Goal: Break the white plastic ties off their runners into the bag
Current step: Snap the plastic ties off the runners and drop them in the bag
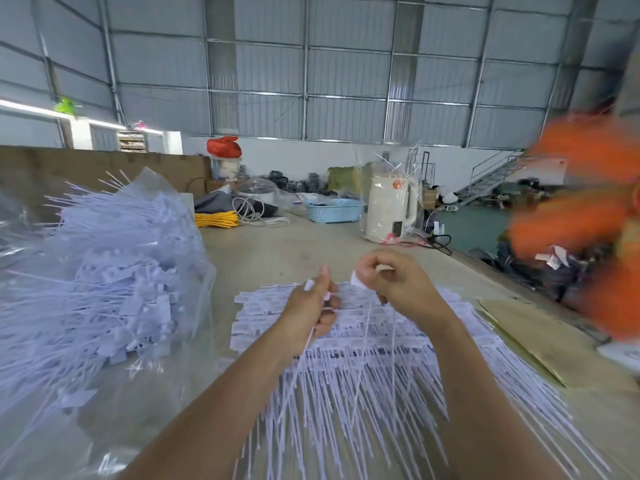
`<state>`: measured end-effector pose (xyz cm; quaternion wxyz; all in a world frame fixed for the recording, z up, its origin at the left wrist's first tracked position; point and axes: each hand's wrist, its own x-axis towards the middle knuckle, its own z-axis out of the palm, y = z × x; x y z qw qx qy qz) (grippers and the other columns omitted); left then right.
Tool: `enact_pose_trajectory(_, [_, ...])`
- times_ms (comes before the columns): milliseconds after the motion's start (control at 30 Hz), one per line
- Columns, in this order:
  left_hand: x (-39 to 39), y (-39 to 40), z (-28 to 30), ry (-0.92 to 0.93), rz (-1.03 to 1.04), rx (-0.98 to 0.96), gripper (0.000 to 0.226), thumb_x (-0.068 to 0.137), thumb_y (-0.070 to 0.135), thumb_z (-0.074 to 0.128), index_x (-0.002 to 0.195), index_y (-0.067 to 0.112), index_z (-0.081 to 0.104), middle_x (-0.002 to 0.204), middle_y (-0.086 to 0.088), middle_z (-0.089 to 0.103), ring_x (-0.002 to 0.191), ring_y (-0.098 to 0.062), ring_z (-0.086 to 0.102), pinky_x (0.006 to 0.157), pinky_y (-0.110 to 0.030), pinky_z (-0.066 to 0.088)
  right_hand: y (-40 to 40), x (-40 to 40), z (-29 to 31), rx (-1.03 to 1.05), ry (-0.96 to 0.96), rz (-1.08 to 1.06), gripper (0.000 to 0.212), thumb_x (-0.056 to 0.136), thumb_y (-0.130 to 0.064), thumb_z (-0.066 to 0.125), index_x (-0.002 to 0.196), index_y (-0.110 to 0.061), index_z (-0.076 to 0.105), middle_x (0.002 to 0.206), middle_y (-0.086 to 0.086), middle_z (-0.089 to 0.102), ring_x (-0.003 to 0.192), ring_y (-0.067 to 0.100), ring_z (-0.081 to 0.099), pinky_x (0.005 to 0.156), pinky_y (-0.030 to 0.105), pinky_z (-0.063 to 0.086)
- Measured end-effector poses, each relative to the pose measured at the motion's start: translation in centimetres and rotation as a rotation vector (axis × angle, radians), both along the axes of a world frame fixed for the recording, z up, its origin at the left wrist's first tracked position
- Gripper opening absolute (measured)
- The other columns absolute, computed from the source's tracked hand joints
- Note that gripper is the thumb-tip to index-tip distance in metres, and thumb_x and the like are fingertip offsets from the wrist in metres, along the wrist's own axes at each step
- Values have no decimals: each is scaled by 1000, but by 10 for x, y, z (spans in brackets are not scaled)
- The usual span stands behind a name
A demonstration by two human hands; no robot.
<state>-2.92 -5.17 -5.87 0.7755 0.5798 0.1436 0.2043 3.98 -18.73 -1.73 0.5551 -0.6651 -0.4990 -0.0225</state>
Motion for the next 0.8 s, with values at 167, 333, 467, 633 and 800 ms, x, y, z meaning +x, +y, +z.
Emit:
enact_pose_trajectory(167, [5, -19, 3, -51, -118, 70, 68, 90, 67, 24, 97, 10, 60, 75, -13, 56, 50, -15, 40, 45, -21, 29, 16, -8, -9, -205, -49, -21, 25, 79, 10, 56, 92, -12, 55, 97, 7, 50, 69, 9, 49, 68, 24, 41])
enact_pose_trajectory(333, [3, -20, -5, -76, 32, 215, 29, 100, 31, 44, 82, 9, 49, 60, -5, 46, 41, -12, 41, 39, -18, 32, 14, -1, -13, -201, 28, -22, 36, 80, 11, 52, 103, -16, 50, 107, 8, 51, 72, 19, 55, 69, 21, 45])
enact_pose_trajectory(467, [0, -14, -6, -109, 135, 191, 29, 100, 31, 44, 81, 9, 50, 56, -7, 49, 40, -10, 45, 44, -23, 35, 17, 3, -18, -245, -57, -131, 25, 85, -4, 61, 108, -13, 55, 104, 1, 51, 76, 5, 53, 68, 9, 41])
enact_pose_trajectory(633, [-2, -13, -6, -114, 196, 405, 42, 100, 35, 42, 69, 8, 47, 38, -1, 47, 31, -10, 40, 35, -17, 31, 14, 7, -21, -418, 29, -6, 23, 90, -25, 60, 79, -6, 63, 65, -2, 58, 52, 7, 51, 56, 24, 45])
enact_pose_trajectory(800, [-2, -9, -3, -10, 247, 478, 40, 100, 29, 44, 66, 10, 42, 35, 4, 41, 26, -8, 36, 34, -16, 26, 19, 7, -25, -424, -105, -44, 27, 89, -17, 62, 71, 4, 61, 61, 4, 47, 58, 14, 42, 59, 28, 32])
